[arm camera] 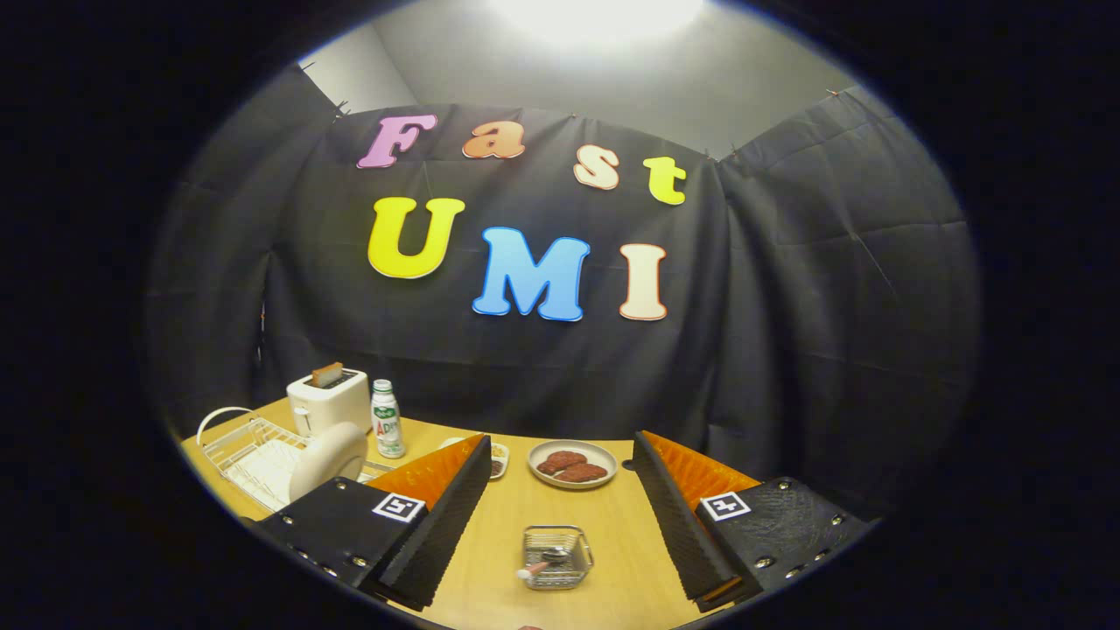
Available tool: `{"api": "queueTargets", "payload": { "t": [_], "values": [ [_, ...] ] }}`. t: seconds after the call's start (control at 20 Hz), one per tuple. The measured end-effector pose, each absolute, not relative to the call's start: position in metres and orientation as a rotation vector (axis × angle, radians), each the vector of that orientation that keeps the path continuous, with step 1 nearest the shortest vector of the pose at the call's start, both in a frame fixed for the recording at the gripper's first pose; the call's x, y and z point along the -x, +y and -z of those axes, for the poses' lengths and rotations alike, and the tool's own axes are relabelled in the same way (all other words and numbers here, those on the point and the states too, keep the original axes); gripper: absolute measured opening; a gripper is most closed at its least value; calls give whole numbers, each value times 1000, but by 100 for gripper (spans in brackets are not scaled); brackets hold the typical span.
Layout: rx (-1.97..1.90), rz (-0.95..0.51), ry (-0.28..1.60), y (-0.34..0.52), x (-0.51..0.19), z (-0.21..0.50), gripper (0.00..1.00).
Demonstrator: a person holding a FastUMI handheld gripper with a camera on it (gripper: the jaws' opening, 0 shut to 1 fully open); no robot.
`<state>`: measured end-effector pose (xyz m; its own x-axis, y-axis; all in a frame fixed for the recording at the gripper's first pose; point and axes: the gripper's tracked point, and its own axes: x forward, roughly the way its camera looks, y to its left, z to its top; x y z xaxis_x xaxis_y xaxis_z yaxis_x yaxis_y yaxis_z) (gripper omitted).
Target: Take the plate from the dish rack, then take the spoon from the basket and place it into the plate.
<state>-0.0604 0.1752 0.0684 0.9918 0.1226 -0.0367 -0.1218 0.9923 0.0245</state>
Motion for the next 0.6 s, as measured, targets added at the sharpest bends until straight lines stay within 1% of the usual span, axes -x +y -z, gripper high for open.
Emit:
{"api": "queueTargets", "payload": {
  "t": [0.2,0.4,0.5,0.55,0.6],
  "values": [
    [-56,-193,61,245,73,-73,99],
    [-74,-225,95,302,84,-71,95],
    [-75,-228,115,326,86,-65,95],
    [-74,-222,129,335,84,-61,94],
    [-75,-219,143,346,84,-57,89]
  ]
}}
